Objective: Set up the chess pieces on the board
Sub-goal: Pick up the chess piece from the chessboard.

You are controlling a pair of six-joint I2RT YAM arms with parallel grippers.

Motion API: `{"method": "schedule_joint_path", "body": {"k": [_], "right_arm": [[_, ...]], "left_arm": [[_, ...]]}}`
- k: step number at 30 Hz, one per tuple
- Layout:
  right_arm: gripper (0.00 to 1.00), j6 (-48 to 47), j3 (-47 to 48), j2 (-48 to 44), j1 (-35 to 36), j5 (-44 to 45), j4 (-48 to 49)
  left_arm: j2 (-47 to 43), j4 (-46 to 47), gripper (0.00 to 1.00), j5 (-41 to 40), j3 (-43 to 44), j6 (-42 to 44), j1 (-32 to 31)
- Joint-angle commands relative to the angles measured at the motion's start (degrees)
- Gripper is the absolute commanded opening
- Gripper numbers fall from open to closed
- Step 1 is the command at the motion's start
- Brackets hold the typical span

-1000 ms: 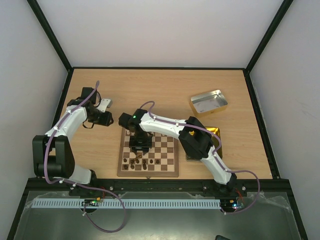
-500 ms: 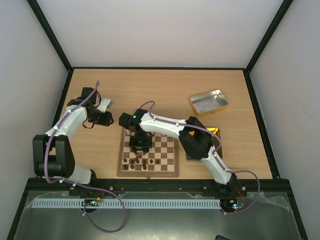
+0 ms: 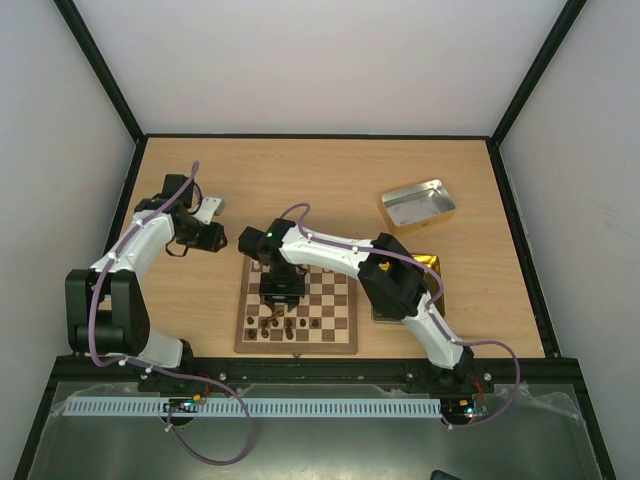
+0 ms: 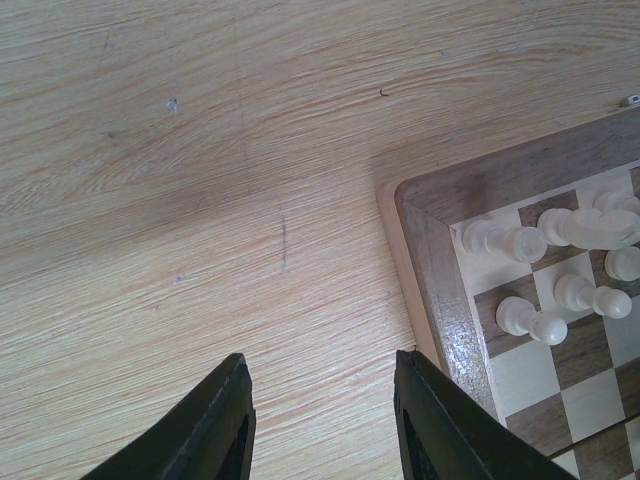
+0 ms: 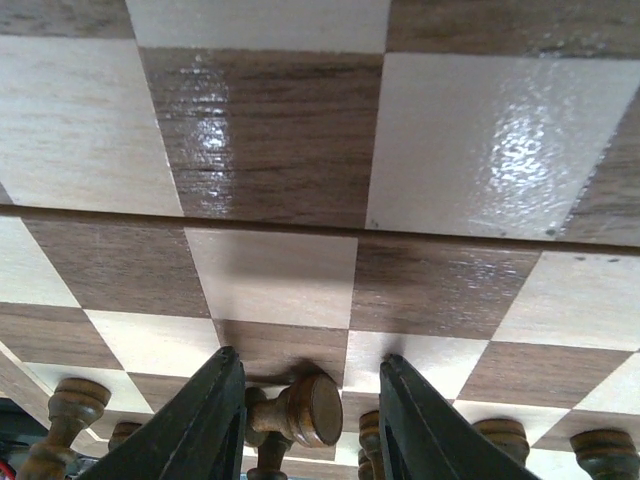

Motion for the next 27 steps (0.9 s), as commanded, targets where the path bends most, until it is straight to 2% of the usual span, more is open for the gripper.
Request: {"method": "schedule_joint_path", "body": {"k": [1, 21, 27], "right_arm": [[0.35, -0.52, -1.22, -1.99, 0.64, -0.16, -0.74], [0.34, -0.51, -1.10, -1.28, 1.23, -1.63, 0.58], [0.25, -0.32, -1.03, -1.22, 1.15, -1.04, 0.71]], "left_arm": [[0.35, -0.03, 0.40, 0.72, 0.75, 0.36, 0.47], [0.36, 0.08, 0.40, 0.65, 0.56, 0.36, 0.45], [0.46, -0.02, 0.40, 0.64, 0.71, 0.36, 0.47]]}}
